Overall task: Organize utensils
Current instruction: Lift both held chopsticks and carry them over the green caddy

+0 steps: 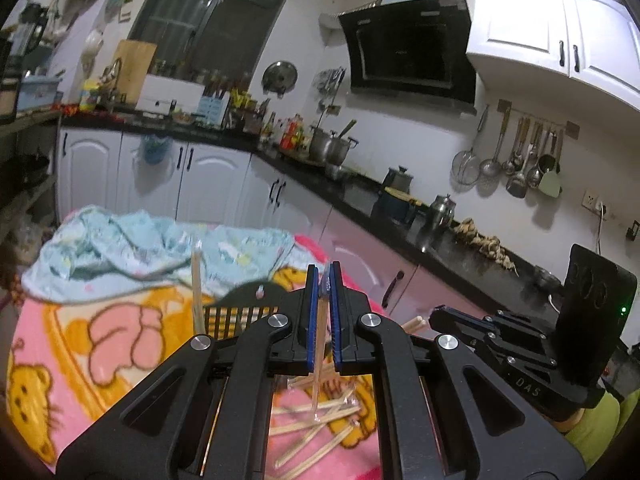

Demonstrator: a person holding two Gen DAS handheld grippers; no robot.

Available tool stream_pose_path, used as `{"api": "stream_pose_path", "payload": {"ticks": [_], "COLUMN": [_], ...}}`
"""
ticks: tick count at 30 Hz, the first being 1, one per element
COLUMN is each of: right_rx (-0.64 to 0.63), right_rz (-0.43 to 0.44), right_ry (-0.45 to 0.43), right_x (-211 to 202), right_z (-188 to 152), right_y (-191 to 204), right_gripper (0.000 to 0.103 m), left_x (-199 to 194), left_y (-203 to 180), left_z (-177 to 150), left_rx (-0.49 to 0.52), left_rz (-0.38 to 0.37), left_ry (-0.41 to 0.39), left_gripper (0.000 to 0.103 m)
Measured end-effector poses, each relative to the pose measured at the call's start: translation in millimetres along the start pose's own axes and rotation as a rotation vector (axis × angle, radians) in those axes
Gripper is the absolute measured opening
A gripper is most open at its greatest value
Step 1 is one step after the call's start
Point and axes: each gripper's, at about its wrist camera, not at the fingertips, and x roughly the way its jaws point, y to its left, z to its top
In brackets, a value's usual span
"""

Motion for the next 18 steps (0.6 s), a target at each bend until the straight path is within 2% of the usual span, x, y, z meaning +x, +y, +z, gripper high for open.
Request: {"api": "stream_pose_path", "payload": {"ticks": [8, 18], "right_rx": [-0.021, -0.039], "right_rz": [-0.012, -0.041], "right_ry": [-0.083, -0.183], "right_x": [-13.2, -27.3], "right_z": [34.6, 72.5], "right_y": [-2.2, -10.0], "right_gripper": [0.002, 0.002], "left_x": [-6.8, -4.2], "left_y": [-13.3, -20.0], "left_z": [40.8, 79.2], "left_rx": [0.052, 0.066], "left_rz": [0.018, 0.039], "left_ry": [-0.084, -0.155], "left_gripper": [0.003, 0.003]}}
